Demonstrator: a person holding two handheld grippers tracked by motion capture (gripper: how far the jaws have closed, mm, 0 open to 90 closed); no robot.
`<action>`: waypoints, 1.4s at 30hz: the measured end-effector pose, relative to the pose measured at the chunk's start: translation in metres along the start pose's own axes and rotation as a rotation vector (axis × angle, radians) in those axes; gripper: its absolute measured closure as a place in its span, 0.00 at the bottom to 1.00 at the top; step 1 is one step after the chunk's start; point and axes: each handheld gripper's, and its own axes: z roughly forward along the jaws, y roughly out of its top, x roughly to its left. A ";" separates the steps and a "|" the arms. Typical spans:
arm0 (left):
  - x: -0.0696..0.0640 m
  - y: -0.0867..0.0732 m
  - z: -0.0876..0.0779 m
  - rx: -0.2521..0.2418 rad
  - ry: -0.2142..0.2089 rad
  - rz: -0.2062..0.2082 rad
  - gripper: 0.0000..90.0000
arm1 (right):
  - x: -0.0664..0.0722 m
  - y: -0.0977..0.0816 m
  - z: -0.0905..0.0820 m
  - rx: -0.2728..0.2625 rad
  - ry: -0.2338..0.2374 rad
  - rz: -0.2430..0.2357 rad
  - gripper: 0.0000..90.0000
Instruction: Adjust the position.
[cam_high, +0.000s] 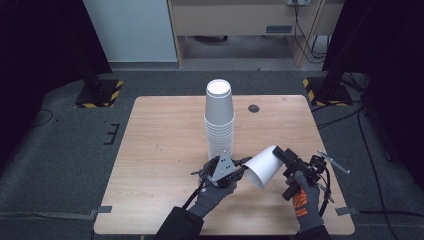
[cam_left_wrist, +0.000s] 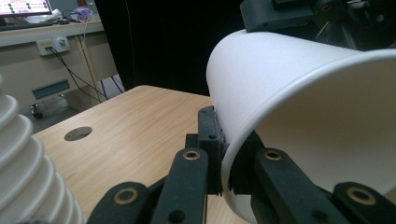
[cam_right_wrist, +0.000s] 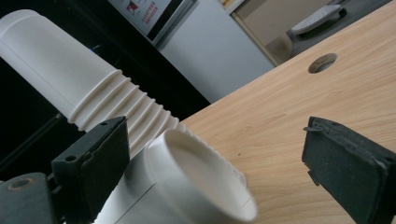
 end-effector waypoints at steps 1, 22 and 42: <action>0.000 0.000 -0.002 0.001 -0.001 0.001 0.95 | -0.001 0.000 0.000 -0.001 -0.009 -0.007 0.09; 0.017 -0.002 -0.055 0.012 0.020 -0.031 0.95 | -0.011 0.004 -0.006 0.024 -0.170 -0.197 0.10; 0.040 -0.014 -0.110 0.016 0.110 -0.078 0.95 | -0.017 -0.001 -0.009 0.099 -0.282 -0.377 0.10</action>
